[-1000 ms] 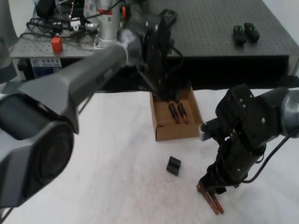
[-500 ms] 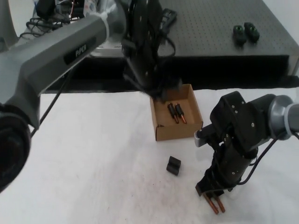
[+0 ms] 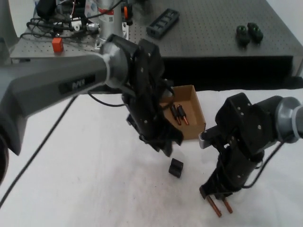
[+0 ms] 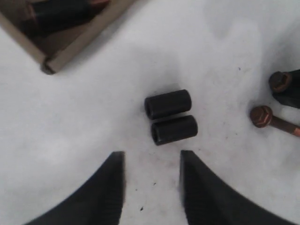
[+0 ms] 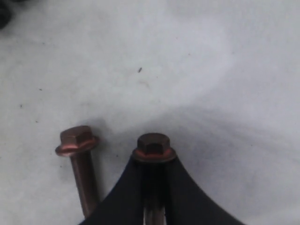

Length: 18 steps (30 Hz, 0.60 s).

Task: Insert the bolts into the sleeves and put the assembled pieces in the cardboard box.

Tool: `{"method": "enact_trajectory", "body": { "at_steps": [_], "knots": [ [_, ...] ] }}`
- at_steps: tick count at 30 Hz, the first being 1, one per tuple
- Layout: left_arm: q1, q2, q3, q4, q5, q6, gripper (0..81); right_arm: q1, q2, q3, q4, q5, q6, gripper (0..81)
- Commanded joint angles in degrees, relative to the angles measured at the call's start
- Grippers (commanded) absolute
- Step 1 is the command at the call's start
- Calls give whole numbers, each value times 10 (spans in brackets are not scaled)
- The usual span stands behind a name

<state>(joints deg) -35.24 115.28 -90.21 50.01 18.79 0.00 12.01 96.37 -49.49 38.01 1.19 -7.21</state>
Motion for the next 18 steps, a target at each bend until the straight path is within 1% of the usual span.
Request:
{"method": "enact_trajectory", "body": {
  "at_steps": [1, 4, 7, 10, 14, 18],
  "knots": [
    [-11, -2, -3, -40, -25, -30, 375, -14, -44, 35, 15, -3, 12, 12],
    [-20, 15, -17, -51, -25, -54, 378, -33, -106, 84, 18, -17, 25, 12],
    [-28, 39, -35, -42, -23, -55, 378, -50, -174, 127, 22, -32, 27, 12],
    [-35, 65, -56, -30, -22, -47, 378, -60, -243, 150, 16, -35, 38, 12],
    [-36, 94, -77, -29, -28, -45, 379, -66, -297, 154, 22, -35, 38, 12],
    [-36, 108, -87, -20, -30, -47, 454, -67, -307, 154, 40, -35, 38, 12]
  ]
}}
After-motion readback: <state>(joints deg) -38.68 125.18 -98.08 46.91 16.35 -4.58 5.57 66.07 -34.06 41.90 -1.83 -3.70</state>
